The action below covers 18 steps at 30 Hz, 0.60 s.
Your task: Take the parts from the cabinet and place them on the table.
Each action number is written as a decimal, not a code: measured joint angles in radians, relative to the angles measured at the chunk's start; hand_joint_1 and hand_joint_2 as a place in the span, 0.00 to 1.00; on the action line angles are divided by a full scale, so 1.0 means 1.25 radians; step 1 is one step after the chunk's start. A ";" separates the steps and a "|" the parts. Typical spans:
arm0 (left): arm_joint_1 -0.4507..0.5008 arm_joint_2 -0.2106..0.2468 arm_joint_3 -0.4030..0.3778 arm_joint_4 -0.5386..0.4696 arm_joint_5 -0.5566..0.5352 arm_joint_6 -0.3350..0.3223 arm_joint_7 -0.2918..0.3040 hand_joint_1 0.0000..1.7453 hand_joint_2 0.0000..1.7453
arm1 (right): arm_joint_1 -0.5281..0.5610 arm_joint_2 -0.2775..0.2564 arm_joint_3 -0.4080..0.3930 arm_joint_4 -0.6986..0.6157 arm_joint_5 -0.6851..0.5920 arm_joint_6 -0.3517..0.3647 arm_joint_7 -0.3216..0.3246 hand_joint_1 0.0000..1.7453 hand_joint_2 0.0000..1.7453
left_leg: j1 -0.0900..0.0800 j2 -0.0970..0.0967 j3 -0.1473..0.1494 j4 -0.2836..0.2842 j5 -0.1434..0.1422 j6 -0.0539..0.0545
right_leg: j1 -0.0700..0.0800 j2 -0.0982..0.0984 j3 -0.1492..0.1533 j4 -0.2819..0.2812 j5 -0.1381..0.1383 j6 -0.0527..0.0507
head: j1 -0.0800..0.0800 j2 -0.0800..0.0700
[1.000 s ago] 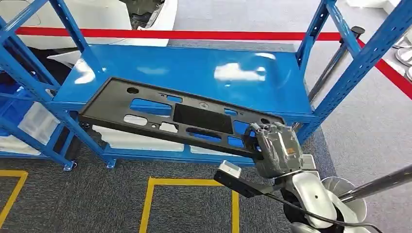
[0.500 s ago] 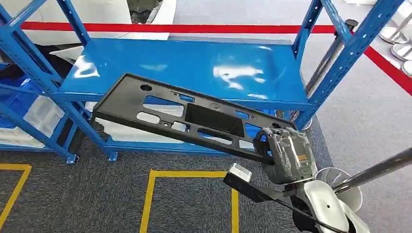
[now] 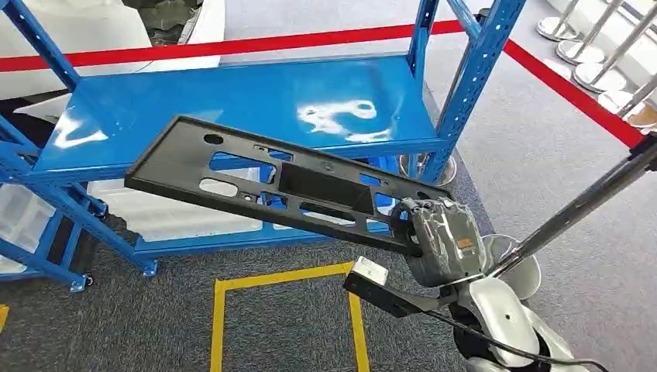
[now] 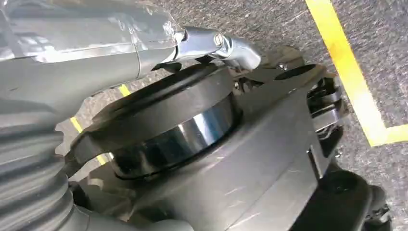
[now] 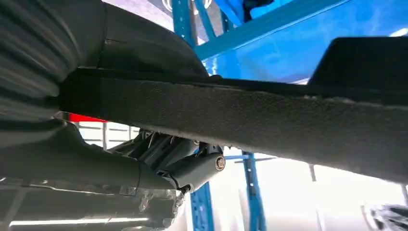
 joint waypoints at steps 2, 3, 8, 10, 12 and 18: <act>-0.002 0.000 0.000 0.000 0.000 -0.001 0.000 0.00 1.00 | 0.000 0.000 0.000 0.000 -0.002 -0.001 0.000 1.00 1.00 | 0.000 0.015 0.000 -0.011 -0.003 0.006 | 0.002 0.012 -0.008 -0.001 0.006 0.012 | 0.000 0.000; -0.004 -0.002 0.000 0.000 0.000 -0.002 0.000 0.00 1.00 | 0.002 -0.001 -0.001 0.000 -0.004 -0.001 0.000 1.00 1.00 | 0.007 0.025 0.000 -0.020 0.001 0.013 | 0.000 0.001 -0.013 0.006 -0.004 0.013 | -0.002 0.000; -0.001 -0.001 0.000 0.000 -0.005 -0.002 -0.001 0.00 1.00 | 0.001 -0.002 -0.002 0.000 -0.010 -0.005 -0.001 1.00 1.00 | 0.005 0.061 -0.007 -0.022 0.006 0.022 | -0.006 -0.048 -0.114 0.235 -0.108 0.037 | 0.025 0.000; -0.001 -0.001 0.000 0.000 -0.005 -0.002 -0.001 0.00 1.00 | 0.002 -0.002 -0.002 0.000 -0.008 -0.005 -0.001 1.00 1.00 | 0.006 0.075 -0.007 -0.021 0.006 0.022 | -0.008 -0.051 -0.092 0.196 -0.069 0.038 | 0.031 0.000; -0.001 -0.001 0.000 0.000 -0.005 -0.002 -0.001 0.00 1.00 | 0.002 -0.002 -0.003 0.000 -0.007 -0.007 -0.001 1.00 1.00 | 0.006 0.087 -0.004 -0.019 0.003 0.019 | -0.010 -0.073 -0.018 0.049 0.006 0.037 | 0.037 0.000; -0.001 0.002 0.000 0.000 -0.005 0.000 -0.001 0.00 1.00 | 0.002 -0.001 -0.006 0.000 -0.006 -0.010 0.000 1.00 1.00 | -0.005 0.116 -0.007 -0.015 -0.002 -0.004 | -0.002 -0.078 -0.010 -0.007 0.009 0.006 | 0.033 0.000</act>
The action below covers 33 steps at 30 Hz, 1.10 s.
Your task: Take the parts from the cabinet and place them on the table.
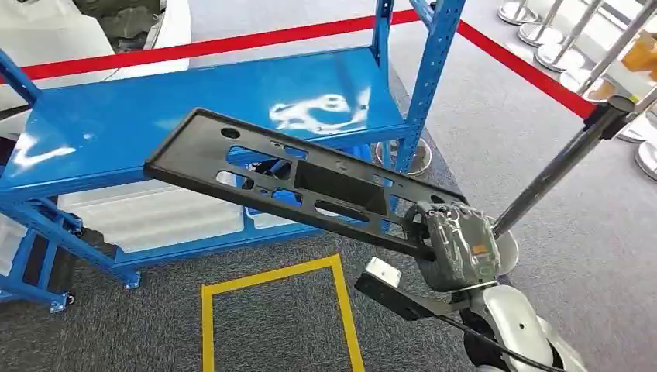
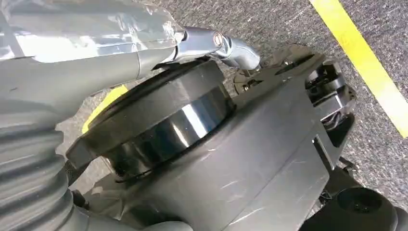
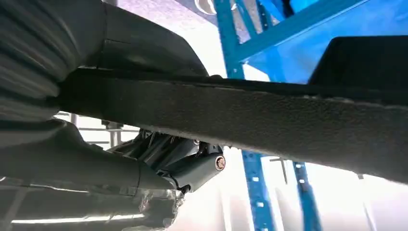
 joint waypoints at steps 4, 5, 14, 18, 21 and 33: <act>-0.001 0.001 0.000 0.000 0.000 0.000 -0.001 0.00 1.00 | -0.001 0.000 0.000 0.000 0.000 -0.001 0.000 1.00 1.00 | 0.004 -0.066 -0.077 0.187 -0.107 -0.006 | 0.001 0.021 -0.004 -0.001 0.005 -0.017 | -0.022 0.000; -0.002 0.001 0.000 0.000 0.000 -0.001 -0.002 0.00 1.00 | -0.001 0.000 0.000 0.000 0.000 -0.001 0.000 1.00 1.00 | 0.004 -0.070 -0.099 0.239 -0.121 -0.006 | 0.003 0.030 -0.005 0.000 0.006 -0.018 | -0.023 0.000; -0.001 0.001 -0.001 0.000 -0.002 -0.004 0.000 0.00 1.00 | 0.004 0.000 -0.002 0.000 -0.005 -0.002 0.000 1.00 1.00 | 0.004 -0.112 -0.006 0.015 -0.005 0.014 | -0.001 0.104 -0.027 0.014 0.015 0.007 | -0.035 0.000; -0.001 0.000 -0.002 -0.001 -0.003 -0.004 0.001 0.00 1.00 | 0.006 0.000 -0.005 -0.002 -0.005 -0.002 0.000 1.00 1.00 | 0.012 -0.077 -0.003 0.000 0.006 0.031 | 0.003 0.043 -0.065 0.103 -0.045 0.023 | -0.015 0.000; 0.000 0.000 -0.004 -0.001 -0.002 -0.004 0.001 0.00 1.00 | 0.011 0.000 -0.005 -0.002 -0.005 -0.005 0.001 1.00 1.00 | 0.010 -0.050 -0.005 0.000 0.005 0.032 | -0.003 0.029 -0.130 0.249 -0.096 0.031 | -0.009 0.000; -0.003 0.002 -0.008 -0.001 -0.004 -0.004 0.009 0.00 1.00 | 0.010 0.000 -0.008 -0.004 -0.009 -0.023 0.002 1.00 1.00 | 0.003 -0.062 -0.022 0.082 -0.065 -0.001 | 0.000 0.011 -0.009 -0.007 0.018 -0.017 | -0.006 0.000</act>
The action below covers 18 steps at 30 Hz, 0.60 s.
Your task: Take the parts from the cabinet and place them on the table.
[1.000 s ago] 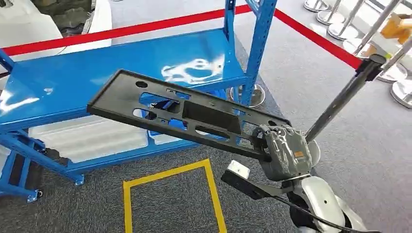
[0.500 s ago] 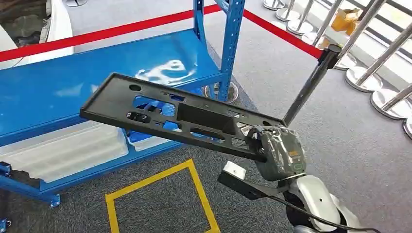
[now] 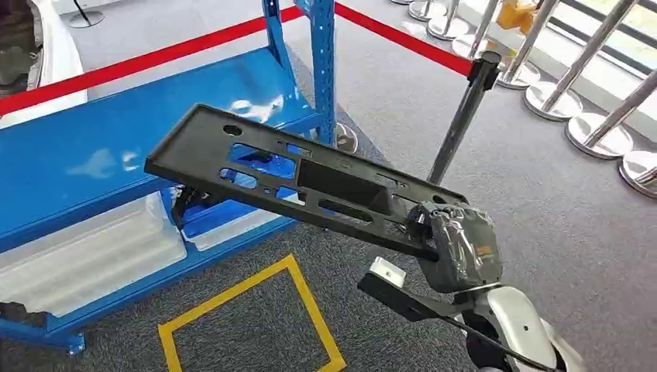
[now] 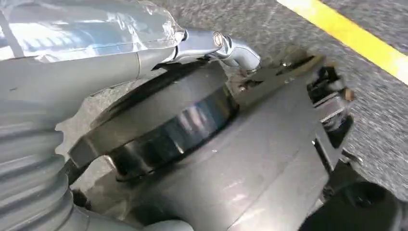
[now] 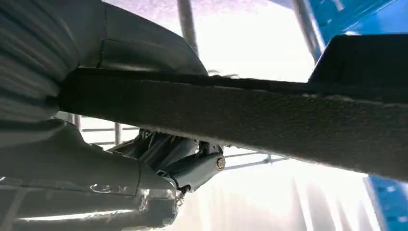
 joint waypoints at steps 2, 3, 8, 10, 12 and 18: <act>0.000 0.000 -0.002 0.000 0.001 0.000 -0.001 0.00 1.00 | 0.000 0.000 0.000 0.000 -0.003 -0.003 0.000 1.00 1.00 | -0.001 -0.009 -0.055 0.124 -0.055 -0.001 | 0.003 0.015 0.000 0.000 0.000 -0.002 | -0.008 0.000; -0.002 0.000 -0.002 0.000 0.001 -0.001 -0.001 0.00 1.00 | 0.001 0.000 0.000 0.000 -0.004 -0.004 0.000 1.00 1.00 | -0.001 -0.011 -0.072 0.161 -0.061 -0.001 | 0.004 0.023 0.000 0.001 0.000 -0.002 | -0.010 0.000; -0.001 0.000 -0.005 0.000 -0.002 -0.001 0.001 0.00 1.00 | 0.000 0.000 0.000 0.000 -0.005 -0.009 0.000 1.00 1.00 | 0.010 -0.066 0.018 -0.049 0.063 0.007 | 0.002 0.074 -0.002 0.013 -0.004 0.005 | -0.021 0.000; 0.002 0.000 -0.006 0.000 -0.003 -0.002 0.001 0.00 1.00 | -0.001 0.001 -0.001 0.000 -0.007 -0.010 0.000 1.00 1.00 | 0.009 -0.067 0.018 -0.068 0.056 0.009 | 0.004 0.093 -0.017 0.023 -0.001 0.015 | -0.018 0.000; -0.001 -0.001 -0.006 0.000 -0.005 -0.003 0.001 0.00 1.00 | 0.002 0.000 -0.001 0.000 -0.009 -0.010 0.000 1.00 1.00 | 0.003 -0.054 0.018 -0.069 0.060 0.017 | -0.001 0.107 -0.021 0.018 0.005 0.025 | -0.018 0.000; -0.001 -0.002 -0.006 -0.001 -0.005 -0.003 0.001 0.00 1.00 | 0.002 0.000 -0.006 0.000 -0.010 -0.010 0.000 1.00 1.00 | 0.008 0.003 0.021 -0.081 0.065 0.032 | -0.001 0.017 -0.129 0.252 -0.105 0.044 | 0.007 0.000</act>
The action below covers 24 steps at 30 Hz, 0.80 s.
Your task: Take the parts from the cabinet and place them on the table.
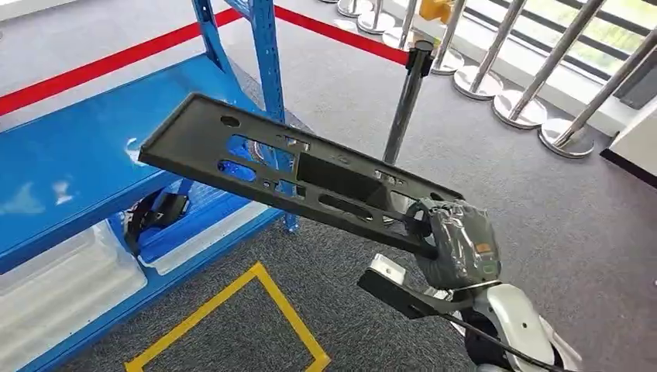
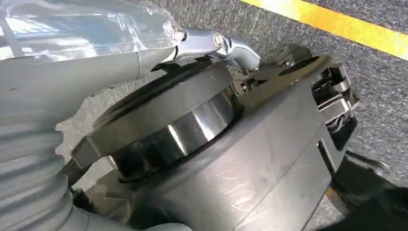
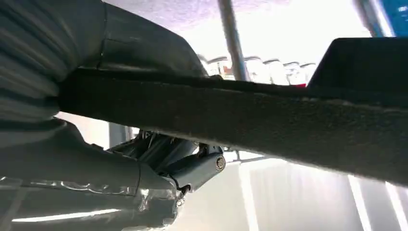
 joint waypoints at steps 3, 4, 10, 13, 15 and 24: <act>-0.001 0.000 0.000 0.000 0.000 0.001 0.001 0.00 1.00 | 0.001 0.000 0.000 0.000 0.000 -0.002 0.000 1.00 1.00 | 0.000 0.024 0.005 0.000 -0.004 -0.001 | -0.002 -0.007 0.043 -0.084 0.068 -0.002 | 0.010 0.000; -0.001 0.000 0.000 0.000 0.000 0.001 0.001 0.00 1.00 | 0.001 0.000 -0.001 0.000 0.000 -0.002 0.000 1.00 1.00 | 0.001 0.032 0.009 0.000 -0.007 -0.003 | -0.001 -0.022 0.087 -0.171 0.108 -0.005 | 0.014 0.000; -0.001 0.001 0.000 0.001 -0.003 0.001 0.002 0.00 1.00 | 0.002 0.000 -0.002 0.000 0.005 -0.007 0.000 1.00 1.00 | -0.008 0.058 0.024 -0.009 -0.017 -0.029 | 0.009 -0.027 0.117 -0.244 0.109 -0.035 | 0.019 0.000; -0.001 0.002 -0.001 0.001 -0.005 0.000 0.001 0.00 1.00 | 0.001 0.000 -0.002 0.000 0.007 -0.008 0.000 1.00 1.00 | -0.005 -0.008 -0.019 0.096 -0.083 -0.031 | 0.006 -0.012 0.120 -0.248 0.111 -0.048 | 0.003 0.000; -0.002 0.002 -0.001 0.001 -0.005 0.000 -0.004 0.00 1.00 | 0.002 0.000 -0.002 0.000 0.007 -0.008 0.000 1.00 1.00 | -0.007 -0.013 -0.083 0.226 -0.130 -0.032 | 0.009 0.005 0.121 -0.247 0.110 -0.050 | -0.004 0.000; -0.001 0.002 -0.003 0.000 -0.009 -0.001 -0.006 0.00 1.00 | 0.006 0.000 -0.003 0.000 0.008 -0.008 0.000 1.00 1.00 | -0.007 -0.070 -0.012 0.018 -0.003 -0.014 | 0.004 0.089 0.105 -0.229 0.109 -0.027 | -0.016 0.000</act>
